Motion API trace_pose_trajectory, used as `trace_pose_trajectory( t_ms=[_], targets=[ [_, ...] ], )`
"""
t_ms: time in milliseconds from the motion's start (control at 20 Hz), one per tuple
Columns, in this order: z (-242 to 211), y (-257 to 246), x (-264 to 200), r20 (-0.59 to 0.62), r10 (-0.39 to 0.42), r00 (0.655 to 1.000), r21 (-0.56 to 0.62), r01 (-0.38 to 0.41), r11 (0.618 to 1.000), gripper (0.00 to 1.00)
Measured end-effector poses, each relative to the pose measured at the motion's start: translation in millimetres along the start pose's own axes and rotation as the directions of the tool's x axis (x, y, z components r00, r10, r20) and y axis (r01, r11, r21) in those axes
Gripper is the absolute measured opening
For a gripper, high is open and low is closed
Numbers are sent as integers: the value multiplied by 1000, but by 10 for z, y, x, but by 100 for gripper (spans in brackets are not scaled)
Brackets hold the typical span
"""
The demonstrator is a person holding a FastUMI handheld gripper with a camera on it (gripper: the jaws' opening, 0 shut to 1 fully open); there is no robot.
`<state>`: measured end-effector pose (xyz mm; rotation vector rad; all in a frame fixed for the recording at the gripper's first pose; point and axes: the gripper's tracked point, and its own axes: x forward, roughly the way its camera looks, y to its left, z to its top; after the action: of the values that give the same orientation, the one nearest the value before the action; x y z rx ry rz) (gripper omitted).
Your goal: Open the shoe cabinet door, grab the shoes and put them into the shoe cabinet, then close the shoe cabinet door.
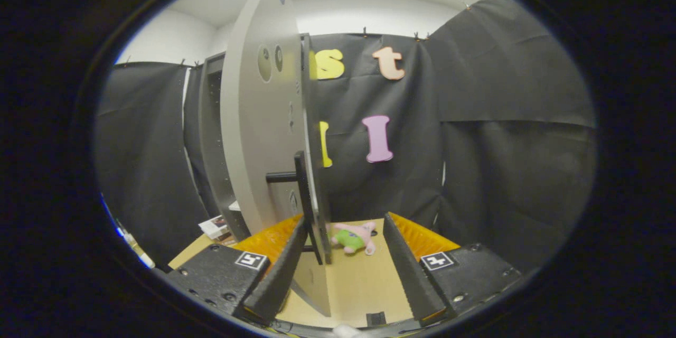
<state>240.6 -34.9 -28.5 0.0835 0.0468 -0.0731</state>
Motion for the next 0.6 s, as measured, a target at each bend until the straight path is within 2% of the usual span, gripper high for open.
trace_pose_trajectory(
  t_ms=[50,100,250,450,600],
  targets=[
    [23,-75,-89,9,-52,999,-10,53,999,98],
    [58,-117,-205,24,-90,996,-19,91,996,100],
    [142,-93,-615,70,-181,981,-27,183,983,100],
    [57,297,-984,88,-206,975,-30,209,977,100],
    [-214,619,-1063,94,-231,968,-87,239,967,100]
  ],
)
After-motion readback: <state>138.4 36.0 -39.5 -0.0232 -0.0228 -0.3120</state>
